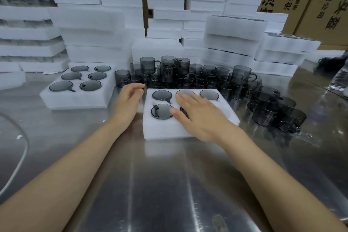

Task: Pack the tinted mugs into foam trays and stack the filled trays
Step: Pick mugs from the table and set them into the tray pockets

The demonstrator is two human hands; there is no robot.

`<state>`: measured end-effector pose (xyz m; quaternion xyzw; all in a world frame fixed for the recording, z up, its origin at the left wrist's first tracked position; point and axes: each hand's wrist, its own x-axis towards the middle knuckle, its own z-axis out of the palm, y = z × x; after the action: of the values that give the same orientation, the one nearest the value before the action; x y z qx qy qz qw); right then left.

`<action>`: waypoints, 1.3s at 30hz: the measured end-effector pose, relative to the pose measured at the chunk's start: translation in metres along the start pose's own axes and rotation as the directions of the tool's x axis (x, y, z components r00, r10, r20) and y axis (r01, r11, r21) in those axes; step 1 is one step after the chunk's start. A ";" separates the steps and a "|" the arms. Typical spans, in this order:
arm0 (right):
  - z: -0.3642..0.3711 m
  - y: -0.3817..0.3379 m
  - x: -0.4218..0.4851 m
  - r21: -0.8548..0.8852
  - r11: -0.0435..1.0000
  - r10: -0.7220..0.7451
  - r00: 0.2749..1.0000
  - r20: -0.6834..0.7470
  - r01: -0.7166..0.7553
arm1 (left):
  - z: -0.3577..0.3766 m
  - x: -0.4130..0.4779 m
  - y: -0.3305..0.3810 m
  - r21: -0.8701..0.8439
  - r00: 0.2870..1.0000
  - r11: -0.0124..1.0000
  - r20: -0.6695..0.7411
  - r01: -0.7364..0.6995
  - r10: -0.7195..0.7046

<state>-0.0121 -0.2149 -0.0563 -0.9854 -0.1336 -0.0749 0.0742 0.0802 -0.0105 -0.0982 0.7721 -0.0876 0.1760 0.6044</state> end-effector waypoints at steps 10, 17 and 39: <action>0.001 0.005 0.001 0.018 1.000 -0.017 0.993 0.113 0.015 | -0.006 0.015 -0.015 0.525 0.984 0.847 0.087 0.087 -0.155; 0.004 0.003 0.000 0.015 1.000 -0.016 0.999 0.048 0.015 | -0.008 0.020 -0.012 0.561 0.966 0.825 0.172 0.065 -0.193; -0.002 -0.001 0.003 0.511 0.859 0.129 0.955 -0.268 0.027 | -0.006 0.007 0.001 -0.107 0.959 0.984 -0.264 -0.140 0.108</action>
<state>-0.0101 -0.2138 -0.0541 -0.9118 -0.1097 -0.1798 0.3526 0.0849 -0.0043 -0.0935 0.6965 -0.0675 0.3064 0.6453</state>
